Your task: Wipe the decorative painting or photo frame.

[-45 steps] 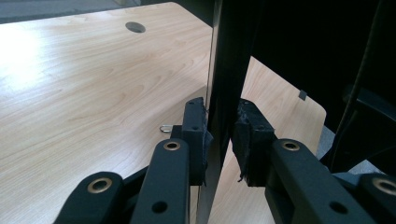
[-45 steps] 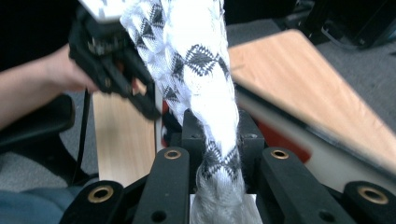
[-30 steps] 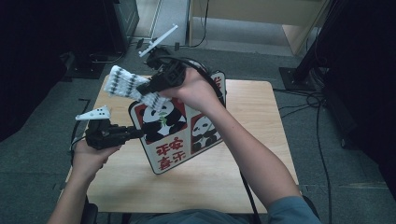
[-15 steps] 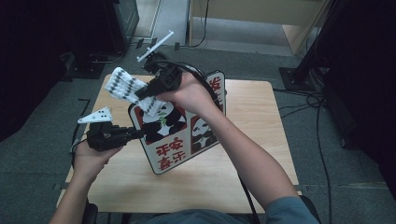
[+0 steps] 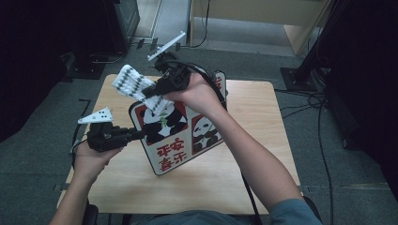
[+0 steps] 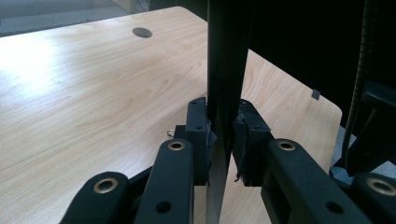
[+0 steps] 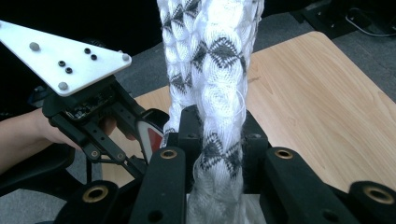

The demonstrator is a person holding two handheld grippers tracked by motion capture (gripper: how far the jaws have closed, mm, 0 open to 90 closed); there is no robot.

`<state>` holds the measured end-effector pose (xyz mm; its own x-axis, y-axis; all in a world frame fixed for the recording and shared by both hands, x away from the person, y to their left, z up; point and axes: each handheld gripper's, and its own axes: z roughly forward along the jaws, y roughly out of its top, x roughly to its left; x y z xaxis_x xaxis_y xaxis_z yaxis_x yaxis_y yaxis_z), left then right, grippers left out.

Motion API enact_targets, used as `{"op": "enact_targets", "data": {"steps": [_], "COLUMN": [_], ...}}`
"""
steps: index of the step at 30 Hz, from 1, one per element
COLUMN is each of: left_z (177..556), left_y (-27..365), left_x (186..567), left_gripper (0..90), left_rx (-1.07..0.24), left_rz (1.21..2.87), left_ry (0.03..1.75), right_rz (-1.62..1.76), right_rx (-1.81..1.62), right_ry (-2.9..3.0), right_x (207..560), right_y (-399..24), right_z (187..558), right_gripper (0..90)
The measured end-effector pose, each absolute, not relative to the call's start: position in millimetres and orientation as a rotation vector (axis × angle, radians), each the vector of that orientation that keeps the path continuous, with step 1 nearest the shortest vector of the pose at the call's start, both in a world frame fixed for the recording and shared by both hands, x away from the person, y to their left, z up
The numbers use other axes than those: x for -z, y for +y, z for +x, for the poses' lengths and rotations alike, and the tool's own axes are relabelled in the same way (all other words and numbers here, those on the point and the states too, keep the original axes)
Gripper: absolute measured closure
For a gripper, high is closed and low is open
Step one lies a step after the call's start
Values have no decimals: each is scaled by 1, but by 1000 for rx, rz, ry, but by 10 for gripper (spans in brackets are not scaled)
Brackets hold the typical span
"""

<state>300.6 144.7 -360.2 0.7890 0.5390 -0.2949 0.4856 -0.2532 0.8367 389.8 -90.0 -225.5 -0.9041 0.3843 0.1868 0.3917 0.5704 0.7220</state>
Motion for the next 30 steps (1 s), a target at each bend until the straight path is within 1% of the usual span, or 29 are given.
{"op": "enact_targets", "data": {"steps": [16, 30], "left_z": [301, 300], "left_y": [146, 146], "left_x": [361, 361], "left_gripper": [785, 785], "left_rx": [-42, -47], "left_rz": [1896, 1899], "left_ry": [777, 776], "right_rz": [-734, -768], "right_rx": [1326, 1375], "right_ry": [-2751, -2729], "right_x": [229, 232], "right_y": [-111, -127], "right_z": [395, 400], "right_gripper": [764, 742]}}
